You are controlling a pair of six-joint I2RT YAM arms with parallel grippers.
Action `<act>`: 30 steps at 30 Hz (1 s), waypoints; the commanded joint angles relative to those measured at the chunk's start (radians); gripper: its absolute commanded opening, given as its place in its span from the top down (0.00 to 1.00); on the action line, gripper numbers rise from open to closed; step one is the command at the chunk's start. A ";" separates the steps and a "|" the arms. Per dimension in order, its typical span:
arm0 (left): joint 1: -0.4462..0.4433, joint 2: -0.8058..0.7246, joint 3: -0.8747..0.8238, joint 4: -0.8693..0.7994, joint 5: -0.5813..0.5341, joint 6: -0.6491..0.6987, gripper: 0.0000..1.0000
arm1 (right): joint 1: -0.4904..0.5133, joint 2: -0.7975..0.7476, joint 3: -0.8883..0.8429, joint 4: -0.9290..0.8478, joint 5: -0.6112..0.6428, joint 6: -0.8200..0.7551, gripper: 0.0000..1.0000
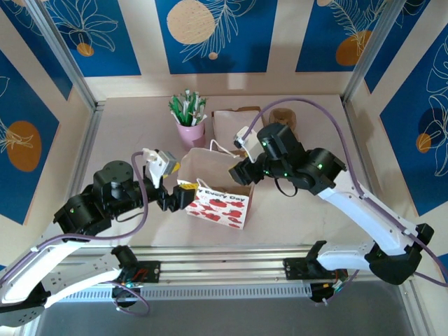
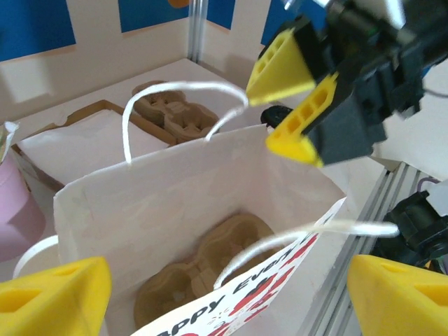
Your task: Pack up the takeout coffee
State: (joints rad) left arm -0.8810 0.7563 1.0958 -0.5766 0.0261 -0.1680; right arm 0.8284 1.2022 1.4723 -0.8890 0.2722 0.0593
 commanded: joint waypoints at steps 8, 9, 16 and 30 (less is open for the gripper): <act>0.015 0.097 0.134 -0.178 -0.245 -0.016 0.15 | -0.101 -0.051 0.007 -0.192 -0.037 0.398 0.25; 0.024 0.107 0.149 -0.186 -0.248 -0.017 0.15 | -0.101 -0.056 -0.014 -0.189 -0.044 0.428 0.24; 0.146 0.187 0.261 -0.252 -0.204 -0.045 0.15 | -0.252 -0.121 -0.061 -0.265 0.055 0.500 0.14; 0.345 0.300 0.295 -0.263 0.001 -0.216 0.14 | -0.872 0.098 -0.098 -0.511 0.183 0.690 0.01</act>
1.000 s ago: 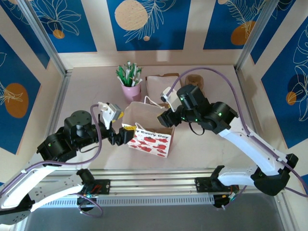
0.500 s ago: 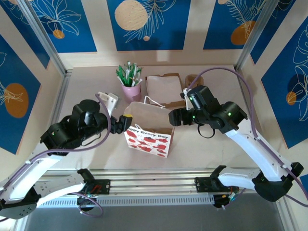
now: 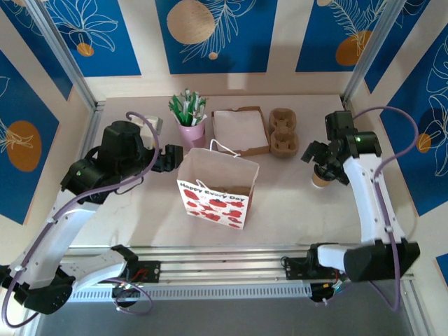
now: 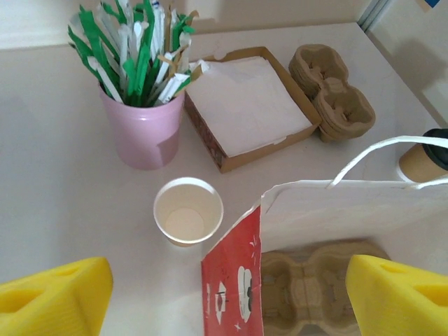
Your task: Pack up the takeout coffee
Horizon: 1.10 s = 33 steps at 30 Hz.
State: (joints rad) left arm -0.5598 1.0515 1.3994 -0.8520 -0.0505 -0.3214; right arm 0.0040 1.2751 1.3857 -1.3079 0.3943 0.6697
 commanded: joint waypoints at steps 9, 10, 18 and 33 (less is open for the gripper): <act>0.051 0.028 -0.077 0.095 0.147 -0.099 0.13 | -0.138 0.136 -0.013 -0.023 0.022 0.044 0.01; 0.052 0.033 -0.081 0.099 0.151 -0.099 0.12 | -0.144 0.153 -0.008 -0.017 0.020 0.042 0.01; 0.055 0.022 -0.134 0.162 0.165 -0.084 0.12 | -0.155 0.199 -0.008 0.101 -0.025 -0.010 0.01; 0.057 0.015 -0.199 0.220 0.168 -0.071 0.12 | -0.168 0.340 0.033 0.143 -0.045 -0.056 0.03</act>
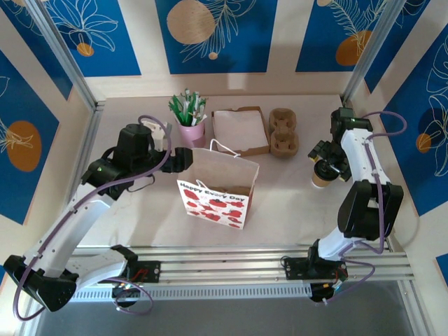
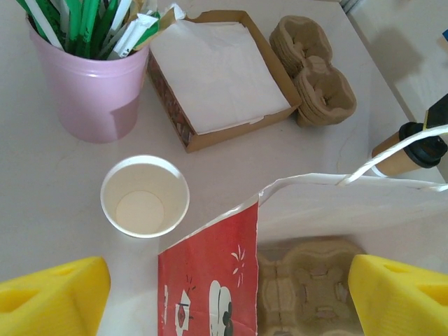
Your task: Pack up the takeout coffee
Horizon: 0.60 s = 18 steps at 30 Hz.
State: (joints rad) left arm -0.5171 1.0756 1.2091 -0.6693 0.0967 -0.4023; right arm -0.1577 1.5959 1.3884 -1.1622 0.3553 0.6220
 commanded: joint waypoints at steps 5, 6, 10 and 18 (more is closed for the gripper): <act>0.017 -0.013 -0.025 0.051 0.017 0.013 0.12 | -0.008 0.066 0.047 -0.004 0.009 -0.011 0.06; 0.018 -0.014 -0.029 0.054 0.017 0.011 0.12 | -0.009 0.072 0.047 -0.001 0.001 -0.013 0.07; 0.025 -0.016 -0.039 0.059 0.018 0.013 0.12 | -0.009 0.089 0.033 0.013 0.006 -0.018 0.09; 0.031 -0.001 -0.047 0.074 0.047 0.001 0.12 | -0.013 0.112 0.015 0.032 -0.004 -0.019 0.14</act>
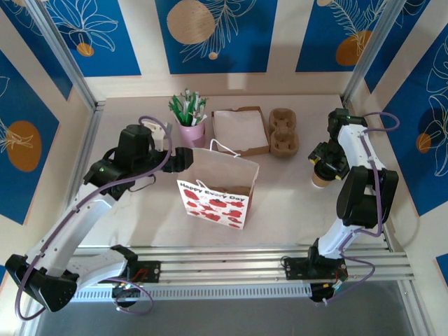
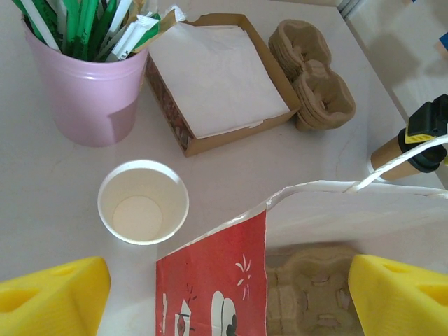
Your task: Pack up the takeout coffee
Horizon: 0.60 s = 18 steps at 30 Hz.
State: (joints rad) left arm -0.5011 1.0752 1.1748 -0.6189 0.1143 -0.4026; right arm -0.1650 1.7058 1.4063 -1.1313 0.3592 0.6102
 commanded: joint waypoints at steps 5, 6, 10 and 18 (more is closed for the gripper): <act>0.021 0.002 -0.022 0.031 0.041 -0.003 0.12 | -0.003 0.012 -0.013 0.005 -0.016 -0.009 0.14; 0.021 0.000 -0.022 0.031 0.040 -0.002 0.12 | -0.001 0.011 -0.014 0.006 -0.013 -0.009 0.14; 0.024 0.003 -0.023 0.034 0.044 -0.004 0.12 | 0.004 0.018 -0.012 0.011 -0.008 -0.009 0.12; 0.030 0.000 -0.029 0.041 0.053 -0.004 0.13 | 0.018 0.032 -0.011 0.029 -0.007 -0.020 0.08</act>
State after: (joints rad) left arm -0.4862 1.0775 1.1553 -0.6052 0.1493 -0.4030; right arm -0.1524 1.7229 1.4048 -1.1069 0.3588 0.6022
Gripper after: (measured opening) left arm 0.876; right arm 0.921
